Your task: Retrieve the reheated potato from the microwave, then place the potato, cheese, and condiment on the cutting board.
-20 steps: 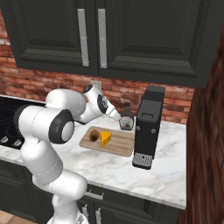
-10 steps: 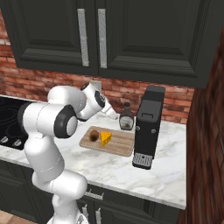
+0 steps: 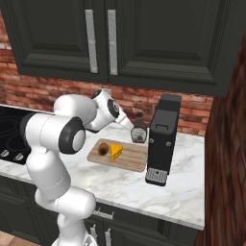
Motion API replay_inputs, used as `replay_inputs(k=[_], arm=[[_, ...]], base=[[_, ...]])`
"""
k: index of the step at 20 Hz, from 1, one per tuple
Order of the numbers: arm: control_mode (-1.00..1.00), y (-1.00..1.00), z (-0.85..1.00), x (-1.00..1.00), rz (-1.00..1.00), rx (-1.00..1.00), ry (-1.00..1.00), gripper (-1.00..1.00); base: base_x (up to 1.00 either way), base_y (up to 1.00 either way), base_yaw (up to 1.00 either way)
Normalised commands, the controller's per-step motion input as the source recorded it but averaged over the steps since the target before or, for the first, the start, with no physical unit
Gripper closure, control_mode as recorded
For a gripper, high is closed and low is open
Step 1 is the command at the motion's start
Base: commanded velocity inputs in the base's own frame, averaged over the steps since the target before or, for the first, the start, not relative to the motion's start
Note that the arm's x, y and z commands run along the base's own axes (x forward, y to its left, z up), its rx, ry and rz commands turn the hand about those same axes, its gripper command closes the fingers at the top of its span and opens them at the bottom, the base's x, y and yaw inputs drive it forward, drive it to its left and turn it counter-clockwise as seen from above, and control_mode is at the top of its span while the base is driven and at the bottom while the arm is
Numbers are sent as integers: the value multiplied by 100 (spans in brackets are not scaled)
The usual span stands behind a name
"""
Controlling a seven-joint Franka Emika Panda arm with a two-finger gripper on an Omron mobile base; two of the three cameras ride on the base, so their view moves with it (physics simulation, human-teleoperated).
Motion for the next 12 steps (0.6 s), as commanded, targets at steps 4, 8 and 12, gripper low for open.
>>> replay_inputs(k=[4, 8, 12], arm=[[-100, -26, 2, 2, 13, 0, 0, -100], [-100, -15, 11, 0, 15, 0, 0, -100], [-100, 0, 17, 4, 11, 0, 0, -100]], base=[[0, 0, 0], [0, 0, 0], [0, 0, 0]])
